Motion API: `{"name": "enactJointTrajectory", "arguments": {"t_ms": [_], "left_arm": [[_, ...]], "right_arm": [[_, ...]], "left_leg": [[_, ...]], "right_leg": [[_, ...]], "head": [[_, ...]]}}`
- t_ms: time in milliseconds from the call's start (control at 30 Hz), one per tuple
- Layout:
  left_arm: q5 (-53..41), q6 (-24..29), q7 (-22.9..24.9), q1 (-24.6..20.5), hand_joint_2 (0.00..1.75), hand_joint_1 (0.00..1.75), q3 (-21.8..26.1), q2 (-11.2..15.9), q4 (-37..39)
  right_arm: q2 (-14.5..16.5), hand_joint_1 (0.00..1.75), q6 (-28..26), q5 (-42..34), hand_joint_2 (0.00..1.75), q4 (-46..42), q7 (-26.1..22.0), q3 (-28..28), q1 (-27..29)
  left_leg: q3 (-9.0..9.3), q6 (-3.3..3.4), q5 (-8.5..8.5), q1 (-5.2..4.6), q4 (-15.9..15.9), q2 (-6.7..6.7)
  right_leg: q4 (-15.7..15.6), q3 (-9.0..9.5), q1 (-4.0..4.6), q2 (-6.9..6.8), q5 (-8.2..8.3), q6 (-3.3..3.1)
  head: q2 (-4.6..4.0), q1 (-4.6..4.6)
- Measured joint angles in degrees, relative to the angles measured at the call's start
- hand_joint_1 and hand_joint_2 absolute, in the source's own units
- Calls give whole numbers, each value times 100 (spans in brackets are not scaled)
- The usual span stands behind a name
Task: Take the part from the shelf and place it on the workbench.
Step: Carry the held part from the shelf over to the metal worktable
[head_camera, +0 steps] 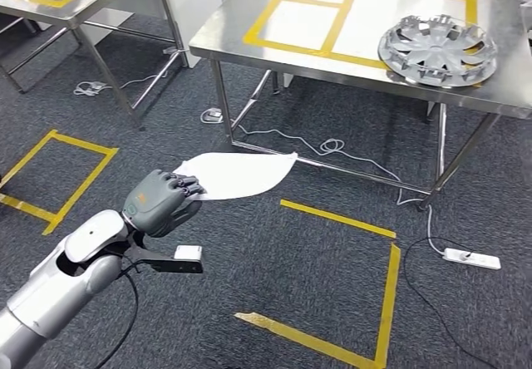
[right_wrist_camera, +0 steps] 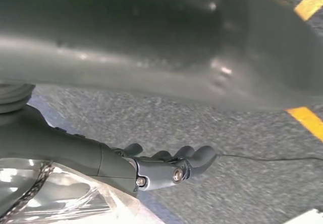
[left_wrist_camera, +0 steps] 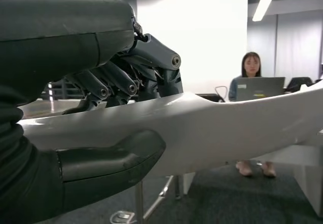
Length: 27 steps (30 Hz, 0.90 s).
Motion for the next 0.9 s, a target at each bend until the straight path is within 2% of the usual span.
{"name": "enactJointTrajectory", "arguments": {"t_ms": [33,100,133,167,233,267,300,367,400,433,467,500,533,567,600,633,667,733,767,800,867,900], "left_arm": [[-1,8,3,45,175,175,39,11,-22],[-1,46,4,99,175,175,113,27,-49],[1,76,3,121,175,175,147,36,-53],[5,111,3,139,175,175,181,43,-55],[17,177,-2,161,175,175,248,42,-56],[22,201,-10,165,175,175,278,35,-56],[26,220,-22,171,175,175,304,29,-56],[28,236,-58,200,175,175,333,23,-55],[29,239,-74,220,175,175,338,23,-54],[28,239,-87,240,175,175,338,21,-53],[27,239,-95,256,175,175,339,20,-53],[27,239,-97,264,175,175,340,17,-53],[27,240,-98,267,175,175,343,15,-53],[27,240,-98,267,175,175,348,14,-53],[27,239,-99,264,175,175,358,12,-53],[25,238,-101,258,175,175,366,9,-53],[22,235,-104,249,175,175,373,6,-53],[14,222,-111,224,175,175,377,-8,-53],[10,211,-113,209,175,175,376,-18,-53],[9,200,-114,192,175,175,377,-26,-53],[7,180,-115,167,175,175,374,-35,-50],[6,174,-115,162,175,175,368,-37,-45]], "right_arm": [[0,0,-1,0,0,0,10,1,-4],[10,0,1,-34,0,-1,19,1,-23],[13,0,1,-57,0,-2,23,0,-33],[14,0,2,-74,0,-2,31,-1,-35],[2,0,7,-91,0,-2,39,-3,-22],[0,0,12,-92,0,-1,34,-4,-15],[1,0,18,-89,0,-1,26,-4,-17],[7,0,26,-76,0,0,30,-2,-38],[9,0,29,-72,0,0,37,0,-46],[9,0,30,-73,0,0,42,1,-48],[9,0,30,-76,0,0,39,1,-46],[9,0,30,-77,0,0,36,1,-42],[9,0,30,-76,0,0,34,1,-41],[9,0,30,-73,0,0,36,1,-47],[11,0,27,-66,0,0,36,1,-56],[14,0,24,-59,0,0,33,1,-63],[16,0,20,-51,0,0,28,1,-66],[17,0,9,-42,0,0,21,-1,-47],[17,0,0,-38,0,0,19,-1,-34],[17,0,-12,-28,0,0,19,-1,-25],[17,0,-31,-1,0,0,22,0,-23],[17,0,-36,12,0,0,27,0,-22]], "left_leg": [[143,50,241,-11,-363,-58],[450,158,588,-25,-1098,-308],[534,188,656,-34,-1305,-402],[561,200,656,-44,-1382,-446],[576,196,683,-48,-1444,-342],[593,206,705,-35,-1487,-279],[610,222,728,-19,-1531,-206],[626,250,746,-16,-1570,-51],[624,255,744,-22,-1570,29],[623,254,740,-27,-1569,107],[623,248,735,-29,-1567,182],[626,238,728,-28,-1564,250],[633,221,717,-27,-1559,316],[643,197,701,-32,-1552,380],[651,166,683,-47,-1537,435],[659,137,668,-65,-1526,486],[665,111,659,-80,-1517,532],[677,63,644,-80,-1514,603],[674,32,604,-63,-1480,549],[633,5,510,-45,-1361,435],[387,-31,170,-19,-773,143],[198,-37,-14,-15,-361,68]], "right_leg": [[1,11,14,72,0,1],[8,10,27,193,6,16],[10,-8,19,247,15,40],[9,-32,2,301,27,73],[-3,-83,-23,385,49,150],[37,-124,-13,316,16,177],[168,-204,1,179,-70,200],[790,-511,15,-186,-400,240],[1175,-694,4,-292,-565,263],[1464,-827,-7,-345,-661,284],[1560,-863,-15,-372,-655,300],[1425,-780,-23,-397,-548,311],[1079,-582,-30,-449,-373,317],[647,-343,-25,-568,-232,315],[280,-127,-16,-655,-123,287],[40,16,-3,-719,-72,251],[-49,70,13,-739,-75,210],[-39,65,19,-628,-58,126],[-44,62,14,-583,-50,92],[-53,64,4,-544,-41,55],[-63,70,-6,-470,-31,6],[-61,70,-1,-432,-33,-9]], "head": [[0,1],[0,11],[0,9],[0,7],[0,-6],[0,2],[0,21],[0,51],[0,60],[0,58],[0,59],[0,60],[0,61],[0,60],[0,57],[0,49],[0,41],[0,30],[0,26],[0,20],[0,-2],[0,-7]]}}
